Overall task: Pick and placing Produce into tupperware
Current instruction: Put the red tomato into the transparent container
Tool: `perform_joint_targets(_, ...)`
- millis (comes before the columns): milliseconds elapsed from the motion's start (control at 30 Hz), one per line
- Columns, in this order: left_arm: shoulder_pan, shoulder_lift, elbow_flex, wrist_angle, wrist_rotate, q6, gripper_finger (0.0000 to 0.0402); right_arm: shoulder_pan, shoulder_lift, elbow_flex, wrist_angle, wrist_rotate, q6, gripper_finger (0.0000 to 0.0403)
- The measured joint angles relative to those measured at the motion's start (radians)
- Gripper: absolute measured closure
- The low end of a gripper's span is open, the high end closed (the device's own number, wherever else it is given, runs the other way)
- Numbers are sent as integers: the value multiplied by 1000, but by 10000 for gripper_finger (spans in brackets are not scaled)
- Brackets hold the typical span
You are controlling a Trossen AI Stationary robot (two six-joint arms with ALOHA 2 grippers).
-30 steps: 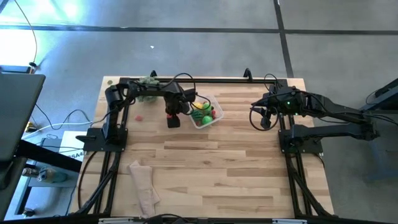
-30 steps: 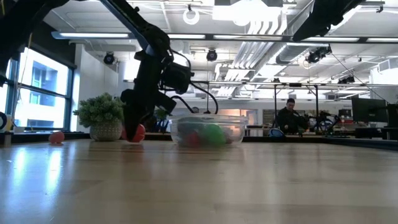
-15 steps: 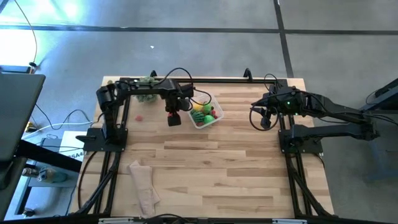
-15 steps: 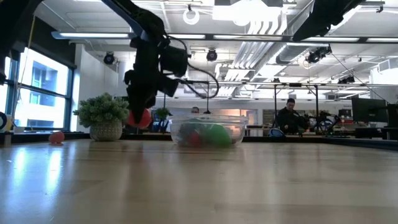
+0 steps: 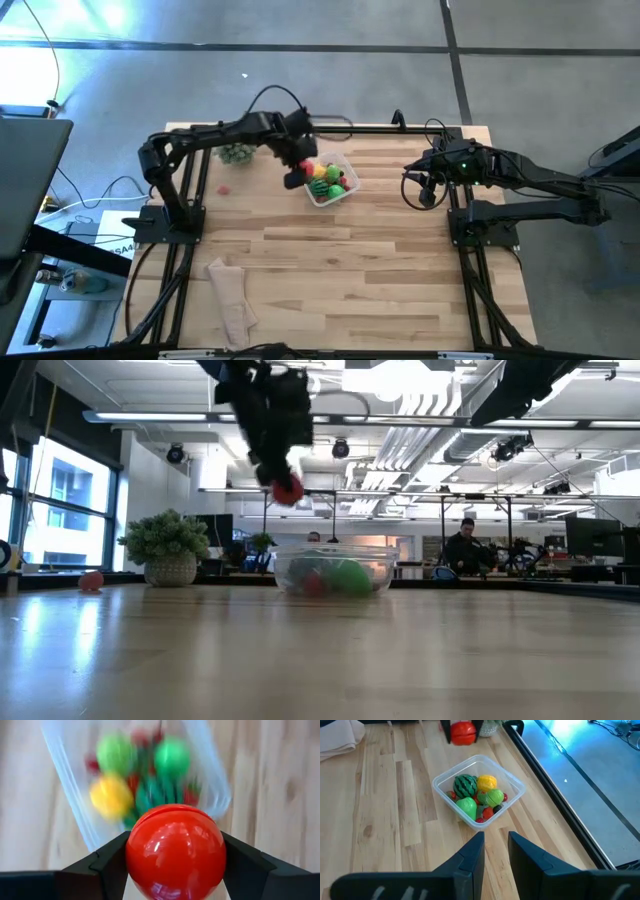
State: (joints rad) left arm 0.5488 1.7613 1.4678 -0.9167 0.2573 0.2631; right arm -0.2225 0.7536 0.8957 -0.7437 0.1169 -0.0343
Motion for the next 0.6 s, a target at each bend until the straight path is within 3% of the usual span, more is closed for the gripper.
perform_joint_targets(300, 0, -2, 104, 303, 87, 40, 140, 0, 0, 0, 0, 0, 0, 327)
perform_joint_targets(433, -2, 16, 106, 342, 100, 40, 161, 0, 0, 0, 0, 0, 0, 327)
perform_joint_targets(600, -9, 107, 104, 357, 94, 35, 160, 0, 0, 0, 0, 0, 0, 327)
